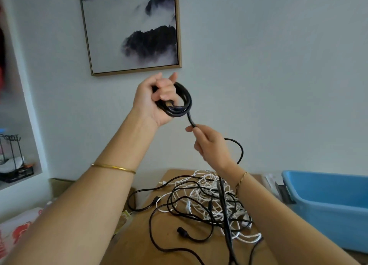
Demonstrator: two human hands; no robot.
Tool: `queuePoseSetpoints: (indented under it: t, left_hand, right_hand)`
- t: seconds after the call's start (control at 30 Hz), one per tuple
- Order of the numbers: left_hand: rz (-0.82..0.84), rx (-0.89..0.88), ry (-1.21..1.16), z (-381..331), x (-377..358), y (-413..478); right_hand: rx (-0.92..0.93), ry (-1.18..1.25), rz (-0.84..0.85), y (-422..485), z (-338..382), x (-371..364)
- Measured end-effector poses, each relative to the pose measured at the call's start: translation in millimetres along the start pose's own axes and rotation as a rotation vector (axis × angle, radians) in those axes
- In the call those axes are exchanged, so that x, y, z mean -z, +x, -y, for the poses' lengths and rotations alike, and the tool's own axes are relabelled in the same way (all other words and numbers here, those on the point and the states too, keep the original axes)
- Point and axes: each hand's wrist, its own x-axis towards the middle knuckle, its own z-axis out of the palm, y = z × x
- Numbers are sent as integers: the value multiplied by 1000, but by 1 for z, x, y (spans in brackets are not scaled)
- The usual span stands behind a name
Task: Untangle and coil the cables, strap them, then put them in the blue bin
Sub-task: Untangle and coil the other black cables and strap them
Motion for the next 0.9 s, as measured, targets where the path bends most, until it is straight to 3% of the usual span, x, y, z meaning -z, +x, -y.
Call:
queuePoseSetpoints:
  t: [0.23, 0.5, 0.63, 0.9]
  left_hand:
    - [-236, -275, 154, -2, 12, 12]
    - [-338, -350, 826, 20, 50, 15]
    - [-260, -397, 1333, 37, 53, 12]
    - [-210, -247, 2003, 35, 57, 5]
  right_hand:
    - [-134, -382, 355, -24, 7, -7]
    - [-86, -608, 505, -36, 34, 0]
    - [-201, -298, 493, -34, 42, 5]
    - [-454, 608, 344, -26, 45, 33]
